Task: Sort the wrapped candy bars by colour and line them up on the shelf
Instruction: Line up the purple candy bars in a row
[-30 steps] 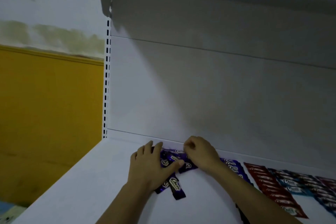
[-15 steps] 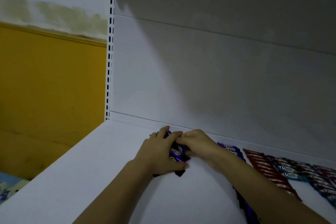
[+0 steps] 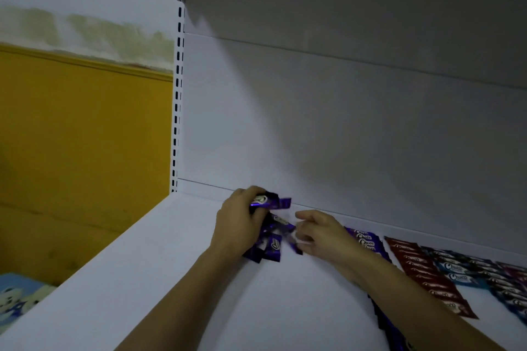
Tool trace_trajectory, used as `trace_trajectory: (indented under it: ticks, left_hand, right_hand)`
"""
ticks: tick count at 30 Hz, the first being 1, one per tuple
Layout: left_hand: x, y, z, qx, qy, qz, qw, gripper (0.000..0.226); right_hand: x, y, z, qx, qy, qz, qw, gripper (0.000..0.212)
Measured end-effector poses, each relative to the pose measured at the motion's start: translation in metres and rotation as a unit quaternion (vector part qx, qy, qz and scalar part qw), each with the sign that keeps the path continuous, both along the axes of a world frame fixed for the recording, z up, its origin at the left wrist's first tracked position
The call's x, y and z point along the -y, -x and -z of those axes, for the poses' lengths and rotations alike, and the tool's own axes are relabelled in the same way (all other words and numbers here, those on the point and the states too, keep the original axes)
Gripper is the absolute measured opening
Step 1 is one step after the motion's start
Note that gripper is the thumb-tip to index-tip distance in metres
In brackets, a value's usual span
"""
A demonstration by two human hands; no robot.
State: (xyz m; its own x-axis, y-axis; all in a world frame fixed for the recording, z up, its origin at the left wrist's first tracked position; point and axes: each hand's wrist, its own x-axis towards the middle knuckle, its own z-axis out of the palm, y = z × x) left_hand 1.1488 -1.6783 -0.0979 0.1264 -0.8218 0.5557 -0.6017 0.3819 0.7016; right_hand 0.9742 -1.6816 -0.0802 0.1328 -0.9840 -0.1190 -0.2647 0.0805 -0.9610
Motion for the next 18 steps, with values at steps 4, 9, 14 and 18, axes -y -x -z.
trace_trajectory:
  ticks: [4, 9, 14, 18]
  left_hand:
    - [-0.002, -0.005, -0.012, -0.289, -0.04, 0.051, 0.955, 0.009]
    - [-0.015, 0.0, -0.022, -0.417, -0.148, 0.172, 0.88, 0.021]
    - [-0.03, 0.031, -0.019, -0.38, -0.175, 0.265, 0.869, 0.023]
    - [-0.038, 0.045, -0.016, -0.325, -0.162, 0.305, 0.881, 0.026]
  right_hand:
    - [-0.004, -0.012, 0.002, -0.031, 0.023, -0.026, 0.999, 0.019]
    - [-0.017, -0.022, -0.016, 0.032, 0.11, -0.021, 0.993, 0.024]
    - [-0.033, -0.002, -0.037, 0.038, 0.229, 0.027, 0.972, 0.012]
    - [-0.052, 0.02, -0.033, 0.041, 0.218, 0.047, 0.974, 0.015]
